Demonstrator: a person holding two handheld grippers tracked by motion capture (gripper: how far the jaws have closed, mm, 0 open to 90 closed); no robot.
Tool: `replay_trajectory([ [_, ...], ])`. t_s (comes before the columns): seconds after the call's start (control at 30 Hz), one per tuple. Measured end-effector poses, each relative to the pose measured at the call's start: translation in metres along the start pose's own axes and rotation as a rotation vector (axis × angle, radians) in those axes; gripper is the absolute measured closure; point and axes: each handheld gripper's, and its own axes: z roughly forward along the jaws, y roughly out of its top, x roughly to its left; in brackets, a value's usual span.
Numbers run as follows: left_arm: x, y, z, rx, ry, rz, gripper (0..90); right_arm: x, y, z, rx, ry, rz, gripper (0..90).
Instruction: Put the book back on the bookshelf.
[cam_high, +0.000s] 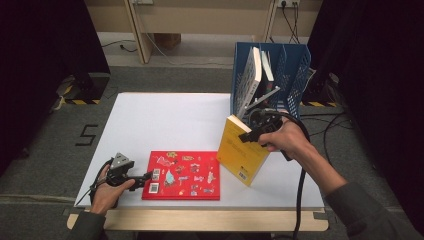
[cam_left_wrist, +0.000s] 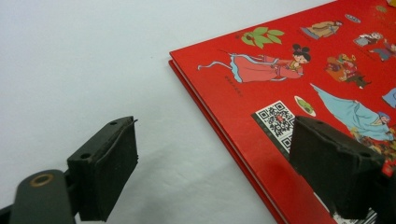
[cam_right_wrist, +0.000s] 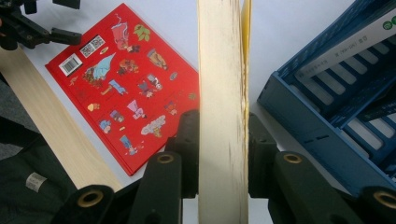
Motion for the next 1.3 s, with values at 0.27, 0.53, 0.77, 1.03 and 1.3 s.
replay_trajectory([
  [0.27, -0.007, -0.001, 0.004, 0.029, -0.028, 0.026, 14.9, -0.003, 0.002, 0.007, 0.022, -0.004, 0.030, 71.6],
  [0.53, -0.006, -0.001, 0.003, 0.029, -0.026, 0.024, 15.0, -0.005, 0.006, 0.015, 0.048, 0.002, 0.041, 71.0],
  [0.77, -0.006, -0.001, 0.003, 0.029, -0.026, 0.024, 15.0, -0.003, 0.008, 0.020, 0.075, 0.000, 0.021, 71.7],
  [1.03, -0.002, 0.000, 0.001, 0.027, -0.027, 0.021, 15.0, 0.000, 0.005, 0.017, 0.054, -0.005, -0.044, 74.4],
  [1.3, 0.030, -0.001, -0.007, -0.009, 0.065, -0.065, 15.0, 0.000, -0.007, 0.001, -0.008, -0.015, -0.063, 75.0],
])
